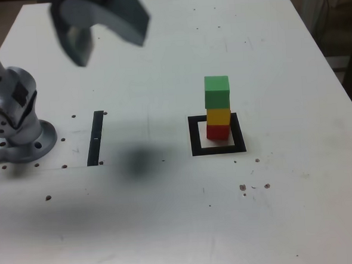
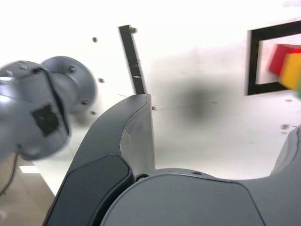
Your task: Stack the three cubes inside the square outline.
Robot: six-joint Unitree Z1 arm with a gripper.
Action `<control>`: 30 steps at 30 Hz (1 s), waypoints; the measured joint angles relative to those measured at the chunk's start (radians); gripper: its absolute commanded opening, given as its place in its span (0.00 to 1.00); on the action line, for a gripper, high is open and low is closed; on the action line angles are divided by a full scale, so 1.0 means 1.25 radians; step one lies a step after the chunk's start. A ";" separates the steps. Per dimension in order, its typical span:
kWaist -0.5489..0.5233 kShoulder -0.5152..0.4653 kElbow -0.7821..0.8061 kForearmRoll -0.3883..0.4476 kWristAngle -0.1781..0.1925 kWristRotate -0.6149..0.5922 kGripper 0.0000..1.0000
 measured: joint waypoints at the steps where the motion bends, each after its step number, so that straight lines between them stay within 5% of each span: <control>1: 0.001 -0.021 0.028 -0.017 0.000 0.004 0.99; 6: 0.009 -0.111 0.171 -0.081 -0.009 0.009 0.99; 16: 0.054 -0.111 0.439 -0.239 -0.032 0.004 0.99; 21: 0.059 -0.112 0.484 -0.305 -0.047 -0.012 0.99; 30: 0.059 -0.100 0.495 -0.323 -0.057 -0.019 0.99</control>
